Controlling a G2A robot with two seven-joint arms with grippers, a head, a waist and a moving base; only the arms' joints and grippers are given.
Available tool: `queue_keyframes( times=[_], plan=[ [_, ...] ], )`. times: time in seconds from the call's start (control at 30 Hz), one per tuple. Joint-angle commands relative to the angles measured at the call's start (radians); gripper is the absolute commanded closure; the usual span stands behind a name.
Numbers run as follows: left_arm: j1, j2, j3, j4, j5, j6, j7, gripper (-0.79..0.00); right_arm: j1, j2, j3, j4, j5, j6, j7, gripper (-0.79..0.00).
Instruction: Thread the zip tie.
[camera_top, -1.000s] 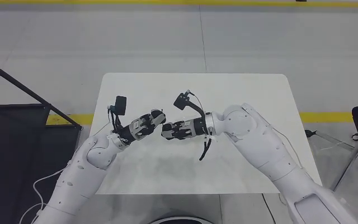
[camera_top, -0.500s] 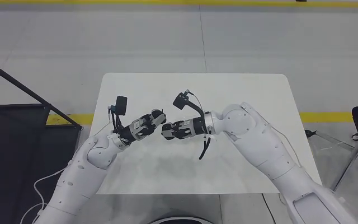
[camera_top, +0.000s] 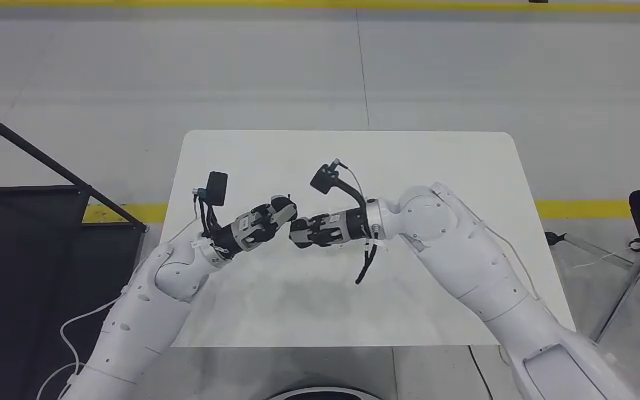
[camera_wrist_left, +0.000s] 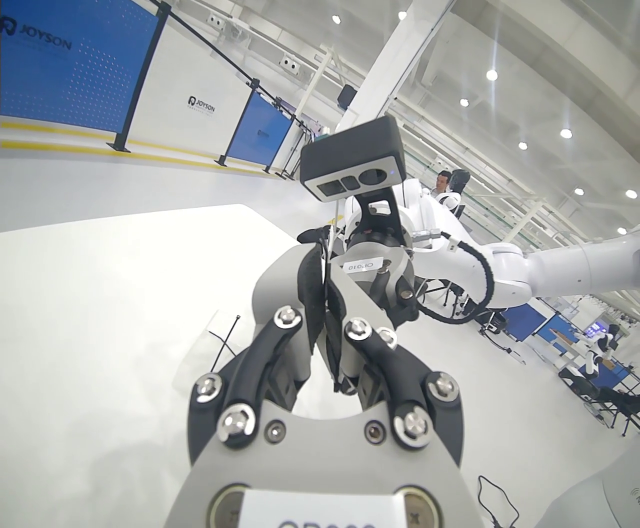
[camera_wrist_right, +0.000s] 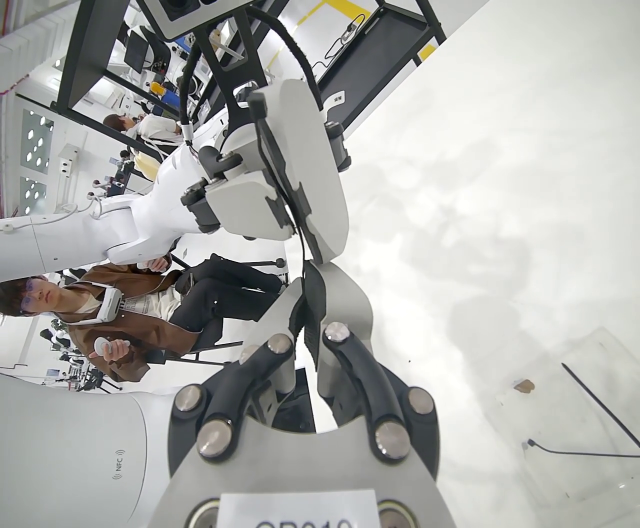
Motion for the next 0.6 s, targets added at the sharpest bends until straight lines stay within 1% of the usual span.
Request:
queue_keyframes(
  times=[0.0, 0.33, 0.4, 0.43, 0.57],
  plan=[
    [-0.001, 0.0, -0.001, 0.001, -0.003, -0.001, -0.004, -0.123, -0.001, 0.0, 0.002, -0.001, -0.002, 0.0, 0.0, 0.0],
    [0.0, -0.003, -0.006, 0.002, -0.012, -0.005, -0.011, -0.089, -0.004, -0.002, 0.006, -0.003, -0.004, 0.002, 0.011, 0.0],
    [0.0, -0.003, -0.007, 0.002, -0.012, -0.005, -0.012, -0.046, -0.004, -0.002, 0.007, -0.002, -0.004, 0.003, 0.013, 0.0],
    [0.0, -0.004, -0.007, 0.002, -0.012, -0.005, -0.012, 0.0, -0.004, -0.003, 0.008, -0.002, -0.004, 0.003, 0.013, 0.0],
    [0.0, -0.005, -0.009, 0.002, -0.012, -0.005, -0.014, 0.0, -0.005, -0.004, 0.009, -0.001, -0.005, 0.002, 0.015, 0.0]
  ],
)
